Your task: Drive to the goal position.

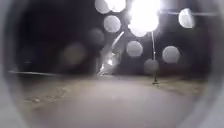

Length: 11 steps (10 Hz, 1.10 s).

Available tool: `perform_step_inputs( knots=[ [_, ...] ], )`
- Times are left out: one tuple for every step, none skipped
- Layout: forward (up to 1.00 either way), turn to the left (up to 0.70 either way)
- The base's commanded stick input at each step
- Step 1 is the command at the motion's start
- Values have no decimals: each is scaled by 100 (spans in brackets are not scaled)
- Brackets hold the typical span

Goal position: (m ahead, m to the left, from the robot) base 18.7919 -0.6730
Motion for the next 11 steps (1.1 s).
perform_step_inputs(
  knots=[
    [100, 0],
    [100, 0],
    [100, 0],
    [100, 0],
    [100, 0],
    [100, 0],
    [100, 0],
    [100, 0],
    [100, 0],
    [100, 0],
    [100, 0]
  ],
)
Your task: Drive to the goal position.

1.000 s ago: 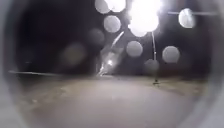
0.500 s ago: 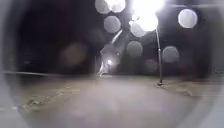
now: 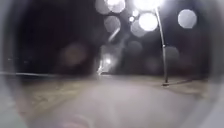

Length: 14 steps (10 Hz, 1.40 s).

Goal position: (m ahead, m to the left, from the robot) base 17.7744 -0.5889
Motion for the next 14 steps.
perform_step_inputs(
  knots=[
    [100, 0],
    [100, 0],
    [100, 0],
    [100, 0],
    [100, 0],
    [100, 0],
    [100, 0],
    [100, 0],
    [100, 0],
    [100, 0],
    [100, 0],
    [100, 16],
    [100, 36],
    [100, 38]
  ],
)
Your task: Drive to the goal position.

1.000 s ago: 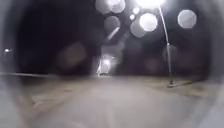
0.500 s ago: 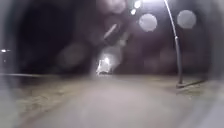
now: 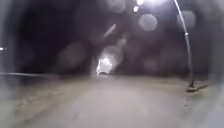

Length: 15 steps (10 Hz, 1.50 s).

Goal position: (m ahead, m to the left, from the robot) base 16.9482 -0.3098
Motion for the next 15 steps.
perform_step_inputs(
  knots=[
    [100, 11],
    [100, 0],
    [100, 0],
    [100, 0],
    [100, 0],
    [100, 0],
    [100, 0],
    [100, 0],
    [100, 0],
    [100, 0],
    [100, 0],
    [100, 0],
    [100, 0],
    [100, 0],
    [100, 0]
  ],
)
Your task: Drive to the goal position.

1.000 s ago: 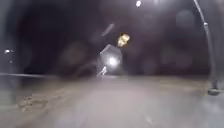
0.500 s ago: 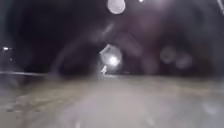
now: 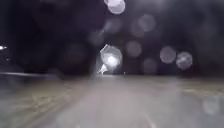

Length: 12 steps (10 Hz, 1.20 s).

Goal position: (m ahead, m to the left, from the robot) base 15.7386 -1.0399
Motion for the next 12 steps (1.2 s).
perform_step_inputs(
  knots=[
    [100, 0],
    [100, 0],
    [100, 0],
    [100, 0],
    [100, 0],
    [100, 0],
    [100, 0],
    [100, 0],
    [100, 0],
    [100, 0],
    [100, 0],
    [100, 0]
  ],
)
